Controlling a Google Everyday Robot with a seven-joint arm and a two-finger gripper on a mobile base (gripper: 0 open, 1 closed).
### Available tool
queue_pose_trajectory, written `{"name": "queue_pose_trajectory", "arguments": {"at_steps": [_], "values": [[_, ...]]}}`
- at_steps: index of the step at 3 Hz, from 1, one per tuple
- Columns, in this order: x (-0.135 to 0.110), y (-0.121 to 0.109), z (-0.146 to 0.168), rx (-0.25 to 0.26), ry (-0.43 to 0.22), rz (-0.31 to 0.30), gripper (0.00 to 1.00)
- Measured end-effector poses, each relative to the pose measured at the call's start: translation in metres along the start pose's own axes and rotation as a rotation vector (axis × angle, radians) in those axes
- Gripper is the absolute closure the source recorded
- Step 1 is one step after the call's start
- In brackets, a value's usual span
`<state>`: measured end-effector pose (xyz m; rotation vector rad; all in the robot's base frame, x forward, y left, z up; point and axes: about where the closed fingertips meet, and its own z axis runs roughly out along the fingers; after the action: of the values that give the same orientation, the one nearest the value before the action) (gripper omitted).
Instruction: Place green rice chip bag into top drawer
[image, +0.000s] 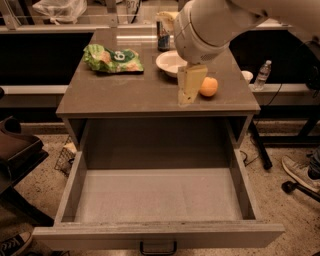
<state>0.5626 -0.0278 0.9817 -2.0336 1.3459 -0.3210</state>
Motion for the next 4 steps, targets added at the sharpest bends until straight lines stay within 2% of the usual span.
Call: {"name": "queue_pose_trajectory", "arguments": {"at_steps": [1,2,3,4], "values": [[-0.003,0.001,-0.003,0.033,-0.016,-0.001,0.0],[0.0,-0.026,0.046,0.014,-0.037,0.033,0.0],[-0.009,-0.077,0.123,-0.046,-0.009,0.08,0.0],[-0.011,-0.112,0.174,-0.079,-0.007,0.118,0.0]]}}
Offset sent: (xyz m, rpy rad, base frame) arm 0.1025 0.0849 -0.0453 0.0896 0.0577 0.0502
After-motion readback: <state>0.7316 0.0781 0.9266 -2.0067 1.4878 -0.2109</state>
